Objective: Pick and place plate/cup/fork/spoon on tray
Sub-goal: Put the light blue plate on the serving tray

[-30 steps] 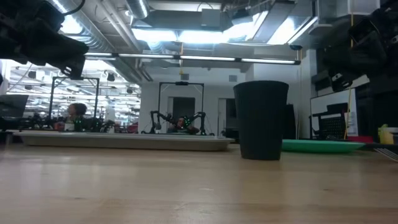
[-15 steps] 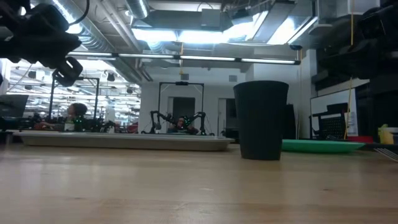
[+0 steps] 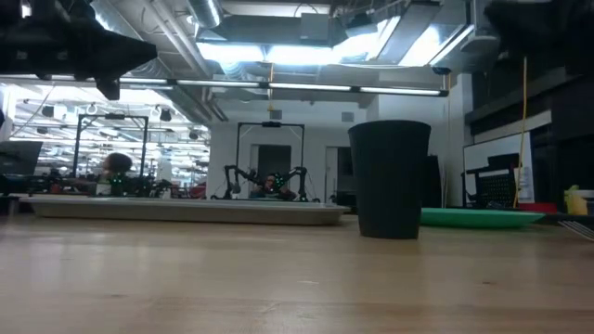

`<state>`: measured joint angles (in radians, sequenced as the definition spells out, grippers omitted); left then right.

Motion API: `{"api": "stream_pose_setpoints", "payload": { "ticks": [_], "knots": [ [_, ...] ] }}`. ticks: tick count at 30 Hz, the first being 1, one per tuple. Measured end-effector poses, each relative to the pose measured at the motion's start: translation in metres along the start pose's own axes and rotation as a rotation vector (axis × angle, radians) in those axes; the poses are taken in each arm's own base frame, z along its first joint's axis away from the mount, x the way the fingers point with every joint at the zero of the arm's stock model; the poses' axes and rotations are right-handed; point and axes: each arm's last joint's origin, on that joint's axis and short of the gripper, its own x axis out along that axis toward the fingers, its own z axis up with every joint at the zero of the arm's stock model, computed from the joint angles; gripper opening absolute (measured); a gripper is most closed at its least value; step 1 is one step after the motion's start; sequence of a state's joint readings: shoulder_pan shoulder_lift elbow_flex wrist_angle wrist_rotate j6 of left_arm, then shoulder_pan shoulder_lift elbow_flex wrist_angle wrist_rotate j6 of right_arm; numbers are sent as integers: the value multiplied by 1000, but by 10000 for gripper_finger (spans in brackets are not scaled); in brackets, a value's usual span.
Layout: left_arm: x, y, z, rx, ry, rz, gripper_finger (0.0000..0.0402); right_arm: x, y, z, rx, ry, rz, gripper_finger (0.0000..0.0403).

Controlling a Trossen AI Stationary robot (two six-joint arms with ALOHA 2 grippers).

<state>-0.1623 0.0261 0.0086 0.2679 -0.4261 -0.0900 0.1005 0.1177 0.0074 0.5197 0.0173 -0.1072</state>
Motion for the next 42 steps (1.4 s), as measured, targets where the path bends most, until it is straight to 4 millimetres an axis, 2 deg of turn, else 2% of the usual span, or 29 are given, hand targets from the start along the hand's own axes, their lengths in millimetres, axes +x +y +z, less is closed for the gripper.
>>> {"api": "stream_pose_setpoints", "payload": {
  "ticks": [6,9,11,17,19,23,27,29,32,39,41,42],
  "knots": [
    [0,4,4,99,-40,155,20,-6,-2,34,-187,-360,-1,44],
    [-1,6,4,163,-35,227,20,-3,-2,47,-252,-390,25,44],
    [-1,7,4,185,-31,270,20,5,-5,56,-241,-296,-38,44],
    [-2,10,5,190,-27,360,20,37,-15,76,-209,198,-214,44],
    [-2,10,5,190,-26,370,20,47,-16,80,-185,314,-231,44],
    [-2,10,5,190,-26,370,20,68,-12,76,-160,483,-124,44],
    [-2,10,4,190,-26,370,20,89,-2,59,-175,648,-38,44],
    [-2,10,4,190,-26,370,20,96,1,46,-208,753,-68,44],
    [-2,10,4,190,-26,370,20,106,5,35,-190,810,-113,44],
    [-2,10,5,174,-29,370,20,111,11,13,-141,931,-73,44],
    [-2,10,5,174,-29,370,20,113,11,9,-99,942,-136,44],
    [-2,10,5,174,-29,370,20,115,9,8,-81,924,-230,45]
  ]
}}
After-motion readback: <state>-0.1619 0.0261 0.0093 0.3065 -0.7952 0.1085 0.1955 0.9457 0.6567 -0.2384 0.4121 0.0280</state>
